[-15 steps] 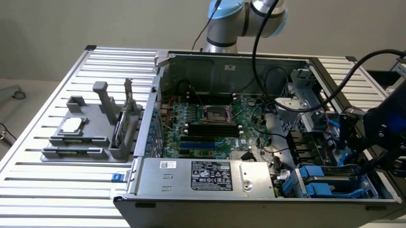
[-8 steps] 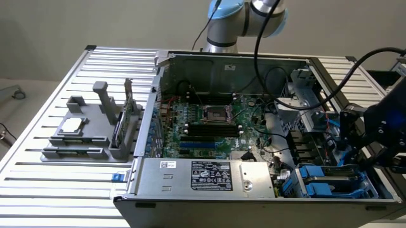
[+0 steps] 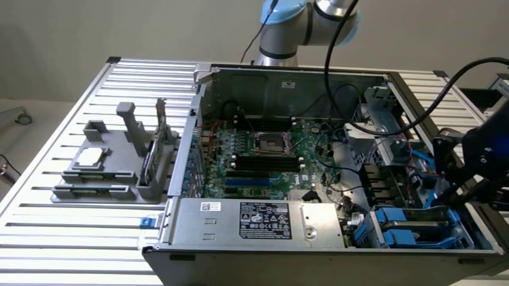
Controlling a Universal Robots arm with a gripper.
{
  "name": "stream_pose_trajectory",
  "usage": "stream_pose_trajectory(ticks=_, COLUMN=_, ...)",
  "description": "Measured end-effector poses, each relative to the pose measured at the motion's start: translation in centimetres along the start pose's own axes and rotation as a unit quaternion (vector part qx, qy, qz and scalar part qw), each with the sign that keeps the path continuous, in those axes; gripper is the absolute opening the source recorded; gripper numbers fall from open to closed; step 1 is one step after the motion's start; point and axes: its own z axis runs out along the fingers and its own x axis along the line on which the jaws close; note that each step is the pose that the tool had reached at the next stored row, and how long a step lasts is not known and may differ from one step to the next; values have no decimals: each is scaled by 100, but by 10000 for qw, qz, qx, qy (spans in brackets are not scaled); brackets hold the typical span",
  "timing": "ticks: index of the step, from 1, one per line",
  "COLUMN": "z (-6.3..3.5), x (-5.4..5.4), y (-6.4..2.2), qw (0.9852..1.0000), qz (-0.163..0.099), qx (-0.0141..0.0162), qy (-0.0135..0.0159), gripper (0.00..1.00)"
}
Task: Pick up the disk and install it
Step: 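Insert the disk into the insertion slot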
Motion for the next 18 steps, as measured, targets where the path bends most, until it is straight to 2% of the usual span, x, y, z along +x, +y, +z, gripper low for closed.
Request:
stream_pose_trajectory(ticks=5, z=5, x=-12, y=14, qw=9999, qz=24, qx=78, qy=66, gripper=24)
stream_pose_trajectory(ticks=9, z=5, x=-12, y=14, qw=9997, qz=34, qx=171, qy=144, gripper=24)
stream_pose_trajectory(ticks=11, z=6, x=-15, y=18, qw=9996, qz=37, qx=211, qy=173, gripper=24)
stream_pose_trajectory(ticks=13, z=7, x=-23, y=26, qw=9996, qz=38, qx=226, qy=177, gripper=24)
stream_pose_trajectory(ticks=18, z=8, x=-48, y=54, qw=9996, qz=38, qx=229, qy=177, gripper=24)
